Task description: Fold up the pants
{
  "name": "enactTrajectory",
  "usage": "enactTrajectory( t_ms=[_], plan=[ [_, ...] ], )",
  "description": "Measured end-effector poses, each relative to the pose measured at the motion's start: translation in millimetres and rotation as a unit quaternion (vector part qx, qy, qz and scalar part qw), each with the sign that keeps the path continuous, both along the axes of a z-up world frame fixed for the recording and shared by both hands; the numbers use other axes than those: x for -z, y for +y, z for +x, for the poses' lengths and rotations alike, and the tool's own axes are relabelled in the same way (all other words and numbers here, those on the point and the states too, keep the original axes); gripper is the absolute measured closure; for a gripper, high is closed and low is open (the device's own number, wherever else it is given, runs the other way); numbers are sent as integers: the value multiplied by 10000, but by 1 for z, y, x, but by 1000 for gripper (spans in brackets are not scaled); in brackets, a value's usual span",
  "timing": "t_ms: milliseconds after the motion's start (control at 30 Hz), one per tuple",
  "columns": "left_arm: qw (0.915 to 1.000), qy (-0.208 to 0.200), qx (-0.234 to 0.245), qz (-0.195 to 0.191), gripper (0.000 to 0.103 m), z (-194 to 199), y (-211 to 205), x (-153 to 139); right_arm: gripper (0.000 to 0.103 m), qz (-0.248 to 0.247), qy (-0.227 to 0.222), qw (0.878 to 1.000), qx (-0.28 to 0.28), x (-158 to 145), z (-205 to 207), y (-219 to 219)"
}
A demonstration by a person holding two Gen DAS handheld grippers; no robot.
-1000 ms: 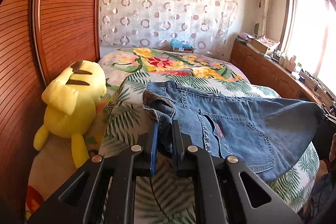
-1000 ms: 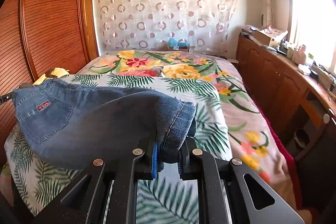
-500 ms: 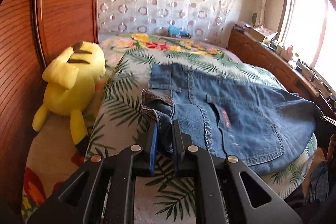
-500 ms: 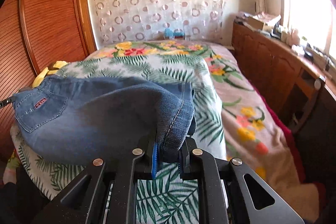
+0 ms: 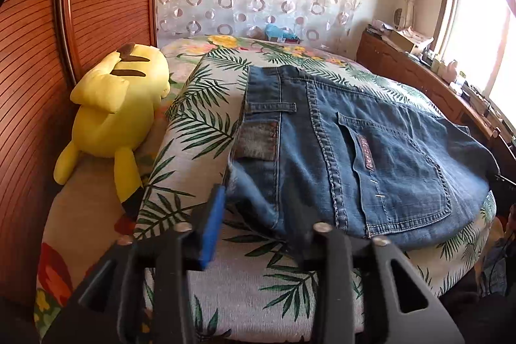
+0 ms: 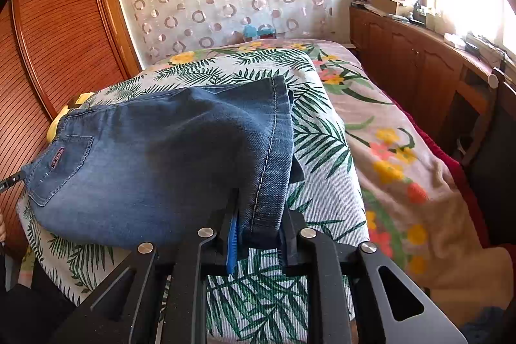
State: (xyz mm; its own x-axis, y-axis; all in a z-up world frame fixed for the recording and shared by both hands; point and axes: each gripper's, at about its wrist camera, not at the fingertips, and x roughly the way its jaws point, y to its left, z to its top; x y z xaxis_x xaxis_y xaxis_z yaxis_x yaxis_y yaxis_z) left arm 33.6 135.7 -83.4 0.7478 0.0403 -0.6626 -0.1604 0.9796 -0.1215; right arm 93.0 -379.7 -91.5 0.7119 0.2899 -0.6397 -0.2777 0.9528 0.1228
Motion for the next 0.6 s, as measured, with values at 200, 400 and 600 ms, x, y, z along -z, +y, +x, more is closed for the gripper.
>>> enactTrajectory(
  t_ms=[200,400,600],
  plan=[
    [9996,-55,253,72,18,-2,-8,-7,82,24,-37,10000,22,2,-5,1],
    [9988,9,475,151,17,7,-30,-7,81,45,-101,9999,51,-1,-11,0],
    [9977,-185,625,156,17,15,-52,-15,80,121,-199,9997,51,-9,-20,-3]
  ],
)
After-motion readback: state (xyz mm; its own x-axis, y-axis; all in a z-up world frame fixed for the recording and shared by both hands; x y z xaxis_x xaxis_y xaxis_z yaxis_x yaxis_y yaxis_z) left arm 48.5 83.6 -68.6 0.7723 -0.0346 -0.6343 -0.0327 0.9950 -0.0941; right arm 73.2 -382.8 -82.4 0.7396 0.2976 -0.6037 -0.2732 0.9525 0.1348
